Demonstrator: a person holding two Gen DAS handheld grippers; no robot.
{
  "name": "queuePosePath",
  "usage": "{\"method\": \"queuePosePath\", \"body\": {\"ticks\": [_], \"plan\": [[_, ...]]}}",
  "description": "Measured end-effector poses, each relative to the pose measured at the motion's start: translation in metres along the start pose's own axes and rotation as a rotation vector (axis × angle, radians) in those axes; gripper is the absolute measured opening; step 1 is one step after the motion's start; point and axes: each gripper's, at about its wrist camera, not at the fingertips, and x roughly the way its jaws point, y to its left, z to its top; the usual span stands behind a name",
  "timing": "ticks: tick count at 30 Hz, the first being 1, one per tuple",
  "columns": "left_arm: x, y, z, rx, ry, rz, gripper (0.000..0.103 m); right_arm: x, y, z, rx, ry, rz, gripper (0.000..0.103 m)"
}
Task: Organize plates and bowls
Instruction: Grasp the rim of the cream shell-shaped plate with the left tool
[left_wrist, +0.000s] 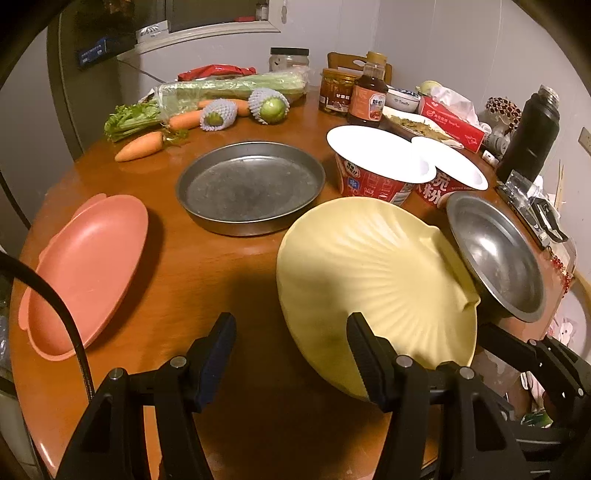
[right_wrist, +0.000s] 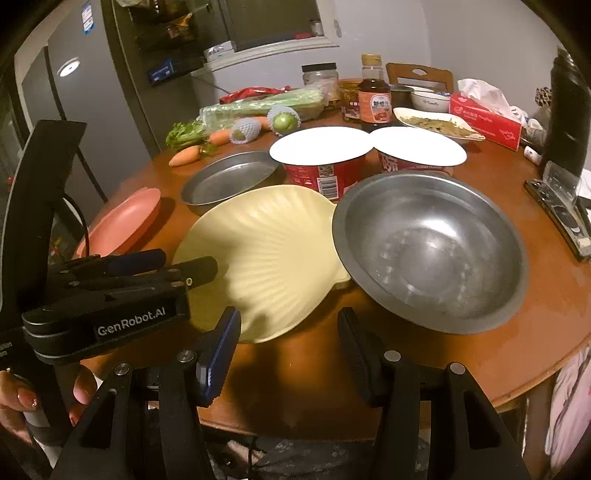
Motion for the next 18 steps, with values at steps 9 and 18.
{"method": "queuePosePath", "body": {"ticks": [9, 18], "plan": [[0.005, 0.004, 0.004, -0.006, -0.007, -0.031, 0.057, 0.008, 0.011, 0.004, -0.042, -0.008, -0.006, 0.053], [0.005, 0.006, 0.002, 0.011, 0.002, -0.029, 0.042, 0.007, 0.021, 0.000, -0.085, 0.000, 0.011, 0.050]]}}
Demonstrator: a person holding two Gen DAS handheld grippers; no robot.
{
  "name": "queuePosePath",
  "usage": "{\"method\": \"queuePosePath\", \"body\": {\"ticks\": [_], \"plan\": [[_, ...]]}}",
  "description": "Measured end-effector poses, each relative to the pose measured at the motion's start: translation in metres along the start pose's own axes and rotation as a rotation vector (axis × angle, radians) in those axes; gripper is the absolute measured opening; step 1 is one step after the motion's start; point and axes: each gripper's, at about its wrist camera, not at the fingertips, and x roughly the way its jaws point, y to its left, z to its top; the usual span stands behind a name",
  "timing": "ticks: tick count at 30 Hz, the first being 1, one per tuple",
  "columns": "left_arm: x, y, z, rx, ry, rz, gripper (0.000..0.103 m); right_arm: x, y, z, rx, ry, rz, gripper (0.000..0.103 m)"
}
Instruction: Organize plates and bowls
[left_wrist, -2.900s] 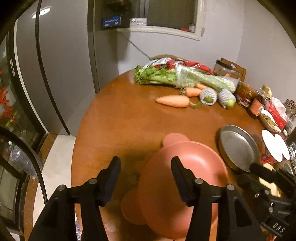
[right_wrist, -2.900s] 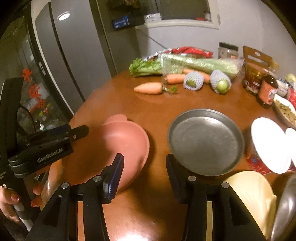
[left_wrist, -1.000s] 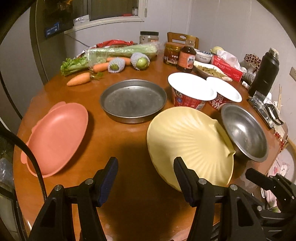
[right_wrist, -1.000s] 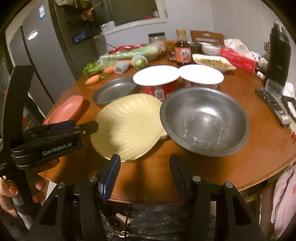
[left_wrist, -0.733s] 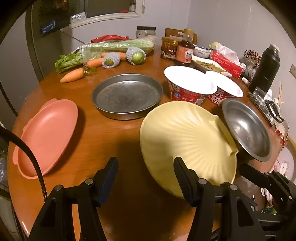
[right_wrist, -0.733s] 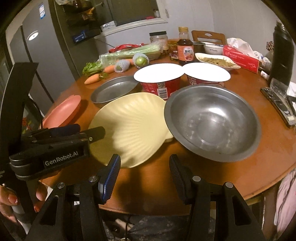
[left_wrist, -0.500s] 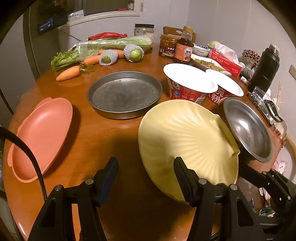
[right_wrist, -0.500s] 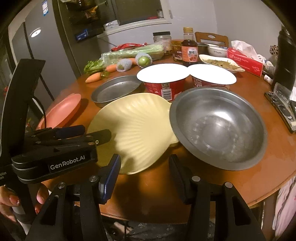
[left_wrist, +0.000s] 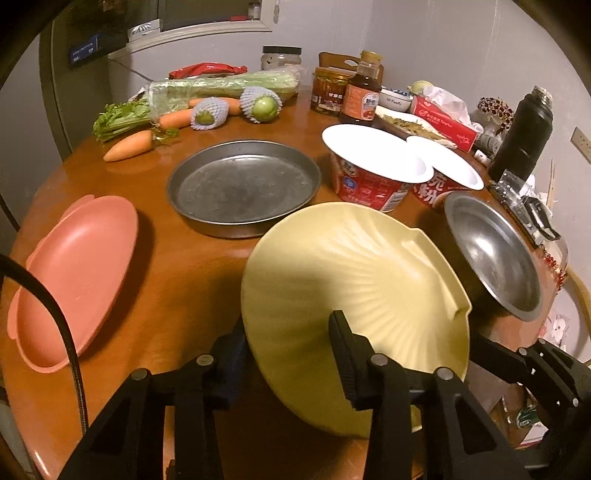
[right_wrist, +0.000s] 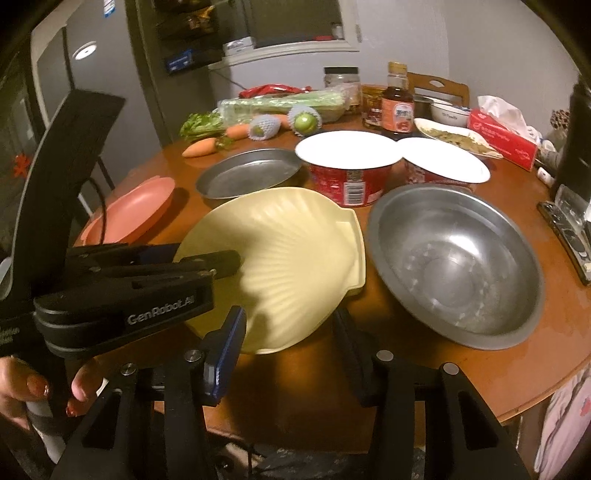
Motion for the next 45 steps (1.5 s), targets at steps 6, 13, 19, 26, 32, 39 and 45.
{"method": "queuePosePath", "body": {"ticks": [6, 13, 19, 26, 32, 39, 45], "plan": [[-0.003, 0.015, -0.001, -0.020, -0.002, 0.022, 0.042, 0.000, 0.014, -0.001, -0.023, 0.017, 0.034, 0.050], [-0.003, 0.022, -0.002, -0.024, -0.013, 0.031, 0.036, -0.001, 0.024, -0.002, -0.031, 0.028, 0.063, 0.052], [-0.006, 0.027, -0.002, -0.041, -0.015, 0.024, 0.036, -0.004, 0.017, -0.002, -0.001, 0.039, 0.074, 0.052], [-0.022, 0.031, -0.007, -0.055, -0.031, 0.031, 0.036, -0.006, 0.015, -0.002, 0.005, 0.043, 0.069, 0.052], [-0.032, 0.042, -0.018, -0.070, -0.030, 0.039, 0.036, -0.007, 0.033, -0.003, -0.044, 0.052, 0.089, 0.052], [-0.038, 0.054, -0.026, -0.100, -0.029, 0.035, 0.036, -0.005, 0.056, -0.004, -0.095, 0.078, 0.118, 0.052], [-0.042, 0.059, -0.029, -0.117, -0.031, 0.034, 0.036, -0.013, 0.067, -0.004, -0.128, 0.061, 0.133, 0.052]]}}
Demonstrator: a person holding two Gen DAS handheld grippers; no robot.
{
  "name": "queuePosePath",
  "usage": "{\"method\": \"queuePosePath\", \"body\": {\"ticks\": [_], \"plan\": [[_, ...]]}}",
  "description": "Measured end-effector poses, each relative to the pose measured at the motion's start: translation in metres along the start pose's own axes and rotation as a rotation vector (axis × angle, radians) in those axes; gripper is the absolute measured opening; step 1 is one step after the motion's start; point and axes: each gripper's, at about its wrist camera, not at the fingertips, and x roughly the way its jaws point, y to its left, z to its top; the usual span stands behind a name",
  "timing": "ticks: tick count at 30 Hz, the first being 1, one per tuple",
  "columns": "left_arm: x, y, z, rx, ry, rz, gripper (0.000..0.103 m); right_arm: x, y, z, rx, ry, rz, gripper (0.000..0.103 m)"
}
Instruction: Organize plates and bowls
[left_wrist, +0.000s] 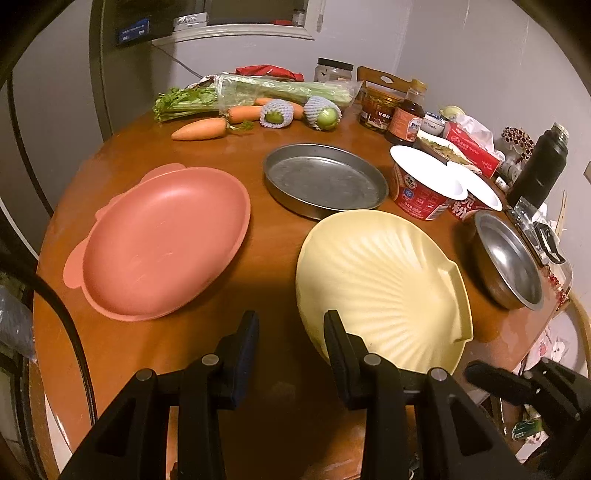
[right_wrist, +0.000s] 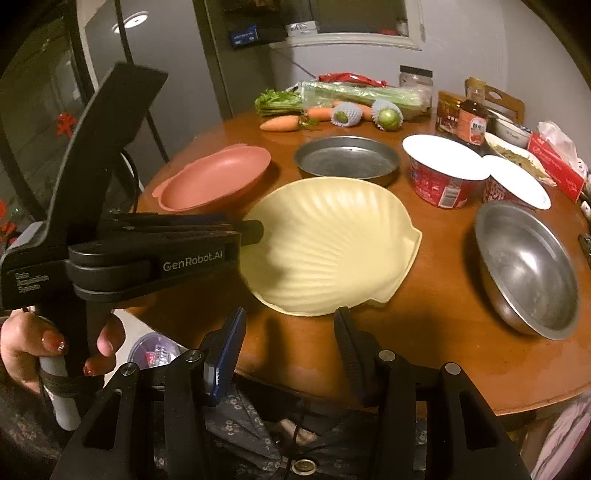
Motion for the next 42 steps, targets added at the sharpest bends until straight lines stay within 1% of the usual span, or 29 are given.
{"method": "queuePosePath", "body": {"ticks": [4, 7, 9, 11, 14, 19, 25, 28, 31, 32, 34, 36, 42], "plan": [[-0.002, 0.001, -0.002, -0.009, -0.002, -0.001, 0.037, -0.013, -0.012, 0.002, 0.029, -0.030, -0.020, 0.052], [-0.003, 0.000, -0.004, -0.015, -0.003, 0.001, 0.039, -0.022, -0.030, 0.008, 0.064, -0.066, -0.062, 0.052], [-0.002, -0.003, -0.005, -0.011, 0.001, 0.003, 0.040, -0.018, -0.043, 0.013, 0.087, -0.068, -0.093, 0.052], [-0.001, -0.006, -0.006, -0.007, 0.006, -0.001, 0.040, -0.010, -0.054, 0.017, 0.109, -0.054, -0.107, 0.052], [0.004, -0.011, -0.008, -0.005, 0.019, 0.004, 0.040, 0.004, -0.062, 0.023, 0.116, -0.032, -0.097, 0.052], [0.006, -0.010, -0.010, -0.042, 0.024, -0.004, 0.041, 0.021, -0.064, 0.039, 0.102, -0.038, -0.091, 0.052], [0.007, -0.014, -0.012, -0.047, 0.032, -0.008, 0.042, 0.051, -0.074, 0.057, 0.093, -0.010, -0.119, 0.052], [0.008, -0.015, -0.011, -0.060, 0.031, -0.023, 0.043, 0.058, -0.072, 0.060, 0.055, -0.011, -0.133, 0.051], [0.010, -0.018, -0.011, -0.072, 0.024, -0.054, 0.043, 0.060, -0.068, 0.060, 0.032, -0.016, -0.128, 0.044], [0.010, -0.020, -0.011, -0.070, 0.022, -0.053, 0.043, 0.060, -0.066, 0.060, 0.021, -0.016, -0.125, 0.042], [0.011, -0.022, -0.010, -0.071, 0.013, -0.053, 0.043, 0.061, -0.063, 0.058, 0.000, -0.012, -0.138, 0.041], [0.011, -0.019, -0.010, -0.090, 0.005, -0.073, 0.042, 0.061, -0.061, 0.056, -0.012, -0.010, -0.145, 0.040], [0.006, -0.012, -0.008, -0.098, 0.002, -0.068, 0.042, 0.052, -0.058, 0.050, 0.008, -0.014, -0.109, 0.039]]}}
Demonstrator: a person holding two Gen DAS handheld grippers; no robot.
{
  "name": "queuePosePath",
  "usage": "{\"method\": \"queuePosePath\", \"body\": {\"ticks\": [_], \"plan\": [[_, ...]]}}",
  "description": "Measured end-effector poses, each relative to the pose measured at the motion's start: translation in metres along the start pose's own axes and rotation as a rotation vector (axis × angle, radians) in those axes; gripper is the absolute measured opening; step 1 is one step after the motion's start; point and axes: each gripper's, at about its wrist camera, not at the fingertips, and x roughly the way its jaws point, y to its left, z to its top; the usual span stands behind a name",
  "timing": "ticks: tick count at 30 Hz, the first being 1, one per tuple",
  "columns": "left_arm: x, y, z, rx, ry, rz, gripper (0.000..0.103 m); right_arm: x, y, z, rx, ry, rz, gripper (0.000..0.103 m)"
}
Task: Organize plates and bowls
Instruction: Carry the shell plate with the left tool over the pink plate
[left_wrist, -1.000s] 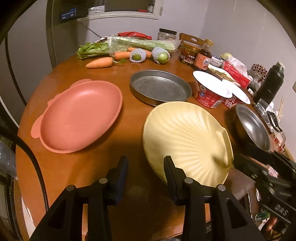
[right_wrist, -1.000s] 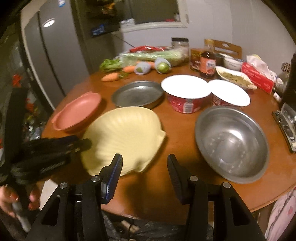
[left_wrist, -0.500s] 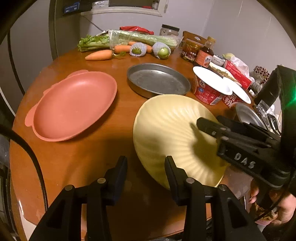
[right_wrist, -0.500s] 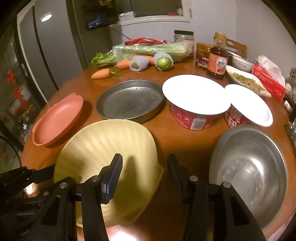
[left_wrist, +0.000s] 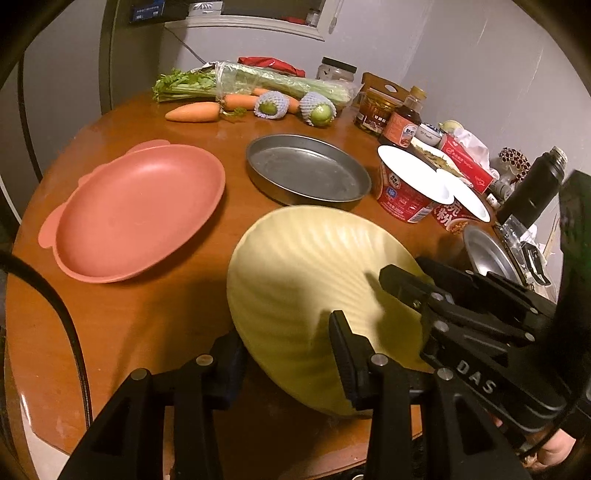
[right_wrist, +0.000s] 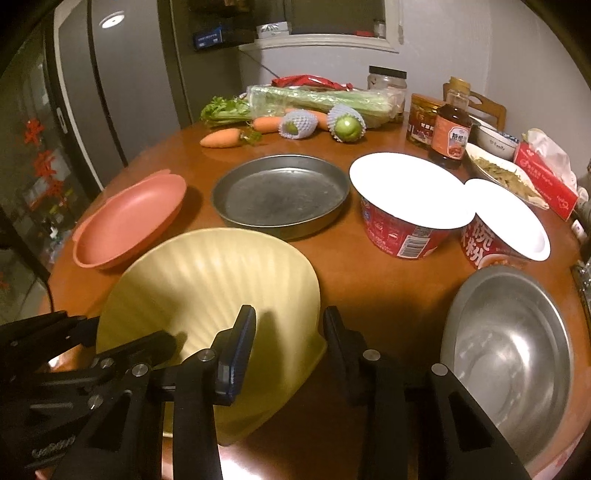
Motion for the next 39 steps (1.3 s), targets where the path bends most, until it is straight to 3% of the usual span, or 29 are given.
{"method": "queuePosePath", "body": {"ticks": [10, 19, 31, 39], "plan": [[-0.034, 0.018, 0.005, -0.028, -0.076, 0.013, 0.042, -0.025, 0.024, 0.004, -0.011, -0.058, 0.049, 0.039], [-0.068, 0.044, 0.015, -0.077, -0.162, 0.061, 0.042, -0.045, 0.059, 0.029, -0.080, -0.126, 0.093, 0.039], [-0.084, 0.084, 0.043, -0.145, -0.231, 0.130, 0.042, -0.031, 0.100, 0.075, -0.179, -0.167, 0.144, 0.039], [-0.068, 0.099, 0.057, -0.162, -0.215, 0.174, 0.042, -0.008, 0.113, 0.102, -0.215, -0.175, 0.173, 0.039]]}}
